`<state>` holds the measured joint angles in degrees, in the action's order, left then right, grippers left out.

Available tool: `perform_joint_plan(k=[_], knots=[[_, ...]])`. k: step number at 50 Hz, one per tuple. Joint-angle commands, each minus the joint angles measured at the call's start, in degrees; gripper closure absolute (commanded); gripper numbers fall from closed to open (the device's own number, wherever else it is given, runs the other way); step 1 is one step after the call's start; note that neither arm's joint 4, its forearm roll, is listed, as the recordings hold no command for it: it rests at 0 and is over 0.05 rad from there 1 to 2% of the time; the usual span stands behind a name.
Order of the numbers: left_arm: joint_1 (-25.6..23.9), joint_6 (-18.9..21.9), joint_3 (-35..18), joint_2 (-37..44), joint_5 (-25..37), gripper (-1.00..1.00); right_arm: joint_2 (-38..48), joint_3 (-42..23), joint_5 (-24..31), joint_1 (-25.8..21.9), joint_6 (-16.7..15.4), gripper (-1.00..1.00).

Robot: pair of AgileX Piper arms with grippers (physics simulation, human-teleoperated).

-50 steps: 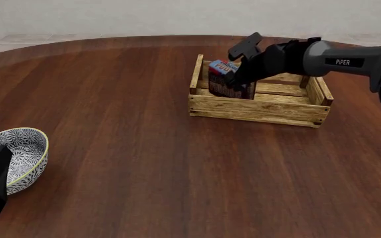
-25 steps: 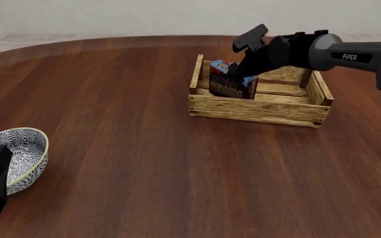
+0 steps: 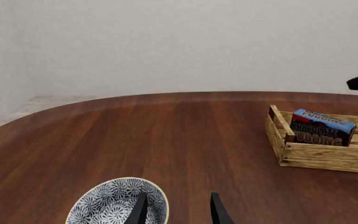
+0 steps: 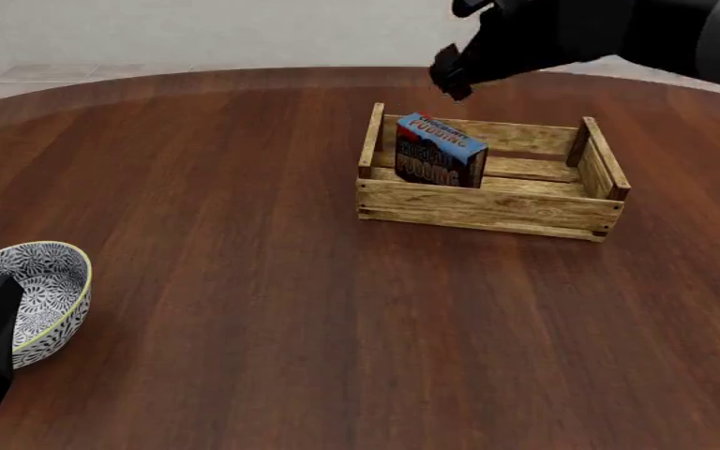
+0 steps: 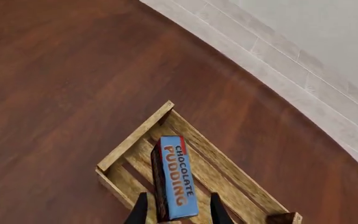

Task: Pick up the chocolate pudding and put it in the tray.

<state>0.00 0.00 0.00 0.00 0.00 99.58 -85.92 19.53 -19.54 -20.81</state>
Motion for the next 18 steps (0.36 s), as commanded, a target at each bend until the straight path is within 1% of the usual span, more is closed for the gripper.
perform_joint_plan(k=[1,3,5,6,8,11,12,13,14,16,17,18], knots=[[0.0,0.0,0.0,0.0,0.0,-1.0,-17.6,5.2,3.7,-4.6,0.4,-1.0],[0.0,0.0,0.0,0.0,0.0,-1.0,-21.2,6.9,4.2,-5.7,-1.1,-1.0],[0.0,0.0,0.0,0.0,0.0,-1.0,-25.9,7.6,5.1,-6.9,-0.2,-1.0],[0.0,0.0,0.0,0.0,0.0,-1.0,-25.9,7.6,5.1,-6.9,-0.2,-1.0],[0.0,0.0,0.0,0.0,0.0,-1.0,-28.7,8.4,5.8,-6.9,-1.2,-1.0],[0.0,0.0,0.0,0.0,0.0,-1.0,-35.7,8.9,6.2,-7.1,-0.7,-1.0],[0.0,0.0,0.0,0.0,0.0,-1.0,-37.0,9.4,5.8,-6.8,-1.2,-1.0],[0.0,0.0,0.0,0.0,0.0,-1.0,-38.5,9.7,5.5,-6.4,-1.0,-1.0],[0.0,0.0,0.0,0.0,0.0,-1.0,-40.3,10.0,5.5,-6.6,-0.1,-1.0],[0.0,0.0,0.0,0.0,0.0,-1.0,-43.3,11.2,4.2,-5.9,-0.1,-1.0],[0.0,0.0,0.0,0.0,0.0,-1.0,-45.3,12.2,3.8,-6.4,0.5,-1.0],[0.0,0.0,0.0,0.0,0.0,-1.0,-45.3,12.2,3.8,-6.4,0.5,-1.0]])
